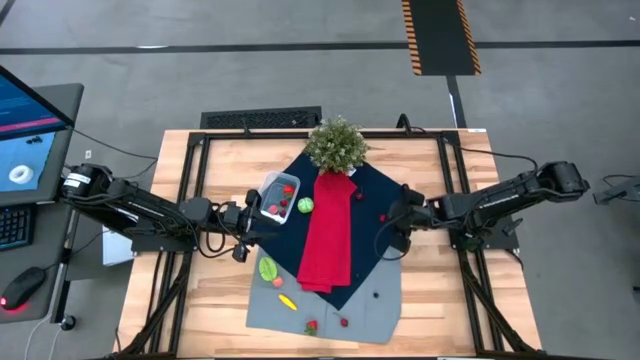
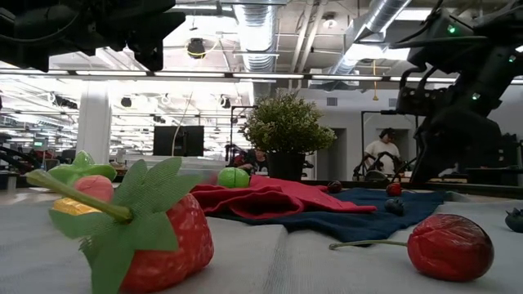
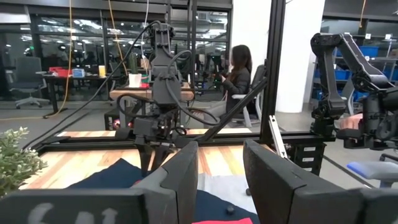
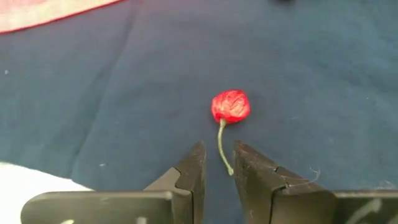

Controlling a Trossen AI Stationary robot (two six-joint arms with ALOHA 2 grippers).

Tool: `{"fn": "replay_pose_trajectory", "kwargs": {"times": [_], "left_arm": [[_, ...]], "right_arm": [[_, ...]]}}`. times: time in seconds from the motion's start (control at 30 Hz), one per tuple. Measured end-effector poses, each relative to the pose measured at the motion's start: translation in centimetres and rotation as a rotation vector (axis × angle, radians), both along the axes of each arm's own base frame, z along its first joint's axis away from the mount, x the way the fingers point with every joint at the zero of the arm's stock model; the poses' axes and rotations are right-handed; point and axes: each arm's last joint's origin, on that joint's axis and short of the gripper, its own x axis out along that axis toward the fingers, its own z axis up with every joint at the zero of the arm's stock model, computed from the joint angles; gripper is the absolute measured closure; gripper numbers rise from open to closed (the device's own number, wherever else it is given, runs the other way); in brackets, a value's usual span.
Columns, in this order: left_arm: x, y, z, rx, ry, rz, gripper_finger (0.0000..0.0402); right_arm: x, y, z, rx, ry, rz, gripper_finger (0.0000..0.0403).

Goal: Pick and placing Produce into tupperware
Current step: Put the top right red cherry into the transparent bin

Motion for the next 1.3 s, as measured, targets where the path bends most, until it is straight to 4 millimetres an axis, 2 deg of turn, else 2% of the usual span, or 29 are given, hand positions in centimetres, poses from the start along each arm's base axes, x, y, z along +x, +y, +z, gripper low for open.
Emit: {"fn": "replay_pose_trajectory", "kwargs": {"times": [0.17,0.4,0.7,1.13,1.3], "left_arm": [[0.0,0.0,0.0,0.0,0.0,-0.001,0.0285],[0.0,0.0,0.0,-0.001,-0.002,-0.001,0.0285],[0.0,0.0,0.0,-0.002,-0.002,-0.001,0.0285],[0.0,0.0,0.0,-0.005,0.0,-0.001,0.0285],[0.0,0.0,0.0,-0.005,0.0,-0.002,0.0285]], "right_arm": [[0.0,-0.5,0.0,0.005,0.003,-0.029,0.0301],[0.3,-0.8,-1.1,0.017,0.063,-0.03,0.0301],[1.3,-0.7,-2.0,0.016,0.059,-0.006,0.0302],[0.8,-0.7,-1.6,0.03,0.07,0.01,0.0373],[0.1,-0.7,-1.2,0.034,0.084,0.012,0.0383]]}}
